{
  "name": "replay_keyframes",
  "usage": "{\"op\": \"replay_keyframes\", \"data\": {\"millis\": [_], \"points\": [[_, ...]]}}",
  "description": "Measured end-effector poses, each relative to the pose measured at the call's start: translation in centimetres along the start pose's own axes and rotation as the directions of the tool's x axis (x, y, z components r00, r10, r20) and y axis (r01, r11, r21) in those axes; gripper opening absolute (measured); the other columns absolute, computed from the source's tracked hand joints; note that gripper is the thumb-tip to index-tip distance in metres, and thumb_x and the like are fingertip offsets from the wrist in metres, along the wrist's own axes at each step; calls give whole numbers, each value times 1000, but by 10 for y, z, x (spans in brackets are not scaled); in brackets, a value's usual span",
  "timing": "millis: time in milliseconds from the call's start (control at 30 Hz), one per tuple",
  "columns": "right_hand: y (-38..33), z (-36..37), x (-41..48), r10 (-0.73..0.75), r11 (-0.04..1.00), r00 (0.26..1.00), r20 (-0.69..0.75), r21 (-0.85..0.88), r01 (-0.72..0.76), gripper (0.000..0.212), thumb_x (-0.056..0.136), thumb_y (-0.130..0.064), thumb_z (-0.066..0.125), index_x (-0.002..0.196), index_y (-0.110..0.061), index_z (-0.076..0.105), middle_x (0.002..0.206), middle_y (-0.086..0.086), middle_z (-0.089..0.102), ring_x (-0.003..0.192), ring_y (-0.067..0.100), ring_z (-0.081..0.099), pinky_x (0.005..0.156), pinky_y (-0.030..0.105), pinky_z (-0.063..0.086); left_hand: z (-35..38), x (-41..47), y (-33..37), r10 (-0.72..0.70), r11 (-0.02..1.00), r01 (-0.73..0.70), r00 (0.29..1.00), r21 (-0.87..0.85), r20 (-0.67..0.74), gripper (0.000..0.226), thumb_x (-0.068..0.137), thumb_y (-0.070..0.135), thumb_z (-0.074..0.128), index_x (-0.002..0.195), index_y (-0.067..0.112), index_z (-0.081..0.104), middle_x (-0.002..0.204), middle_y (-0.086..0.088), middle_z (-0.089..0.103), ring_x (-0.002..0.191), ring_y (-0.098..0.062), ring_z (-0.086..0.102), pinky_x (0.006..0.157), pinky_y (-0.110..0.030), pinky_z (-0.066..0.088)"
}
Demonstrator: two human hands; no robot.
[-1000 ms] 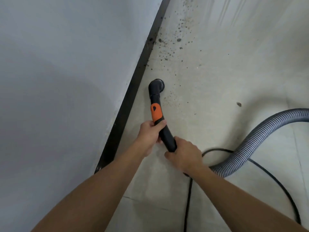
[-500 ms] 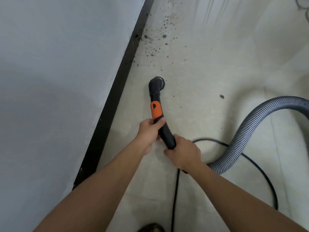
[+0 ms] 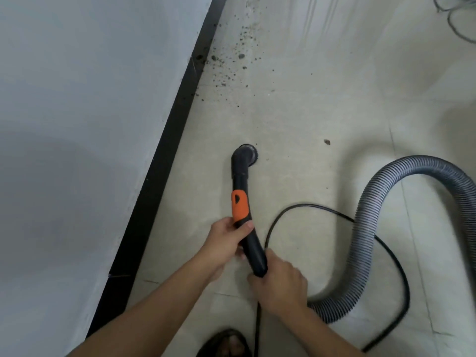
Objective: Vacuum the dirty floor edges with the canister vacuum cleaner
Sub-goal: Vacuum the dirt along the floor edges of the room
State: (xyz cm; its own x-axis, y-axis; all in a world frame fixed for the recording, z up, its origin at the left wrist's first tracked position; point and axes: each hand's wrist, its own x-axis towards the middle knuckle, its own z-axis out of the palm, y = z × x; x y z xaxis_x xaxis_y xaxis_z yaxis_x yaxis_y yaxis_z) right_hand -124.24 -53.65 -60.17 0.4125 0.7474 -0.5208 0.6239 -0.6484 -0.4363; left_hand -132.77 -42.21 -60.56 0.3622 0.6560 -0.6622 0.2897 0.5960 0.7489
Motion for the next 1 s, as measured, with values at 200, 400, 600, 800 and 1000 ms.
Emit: {"op": "replay_keyframes", "data": {"millis": [200, 400, 600, 800, 1000], "points": [[-2, -28, 30, -7, 998, 999, -40, 64, 9, 22, 80, -39, 59, 93, -27, 46, 84, -2, 58, 92, 29, 62, 66, 30, 35, 21, 29, 28, 23, 999, -24, 1000, -32, -21, 18, 90, 24, 66, 92, 7, 61, 86, -10, 67, 77, -26, 62, 62, -34, 46], [16, 16, -39, 16, 999, 998, 68, 28, -18, 37, 80, -45, 55, 111, -29, 44, 102, 0, 67, 101, 29, 63, 71, 34, 39, -6, -29, -14, -102, 992, 90, 985, 90, 140, 26, 88, 18, 67, 103, -2, 63, 88, -15, 69, 79, -30, 66, 67, -38, 51], [39, -15, -11, 139, 981, 988, -63, 145, -129, 25, 80, -43, 58, 89, -28, 41, 81, -6, 60, 85, 27, 63, 69, 33, 45, 54, 2, 13, -24, 997, 10, 986, 81, 166, 22, 89, 19, 66, 102, 2, 64, 86, -10, 66, 76, -23, 62, 63, -34, 47], [65, -5, -47, 321, 927, 947, -15, 207, -312, 40, 81, -52, 55, 115, -36, 42, 101, -8, 65, 100, 18, 64, 80, 29, 48, 85, 4, 14, -245, 912, 51, 862, 406, 444, 15, 86, 16, 69, 92, 3, 63, 79, -10, 66, 71, -23, 64, 57, -29, 52], [86, -12, -44, 373, 915, 928, -14, 172, -366, 40, 80, -50, 54, 116, -35, 42, 101, -6, 66, 100, 21, 64, 83, 30, 49, 105, 13, 9, -249, 935, 67, 825, 349, 507, 9, 86, 11, 69, 89, 6, 62, 76, -6, 65, 67, -19, 63, 53, -26, 49]]}}
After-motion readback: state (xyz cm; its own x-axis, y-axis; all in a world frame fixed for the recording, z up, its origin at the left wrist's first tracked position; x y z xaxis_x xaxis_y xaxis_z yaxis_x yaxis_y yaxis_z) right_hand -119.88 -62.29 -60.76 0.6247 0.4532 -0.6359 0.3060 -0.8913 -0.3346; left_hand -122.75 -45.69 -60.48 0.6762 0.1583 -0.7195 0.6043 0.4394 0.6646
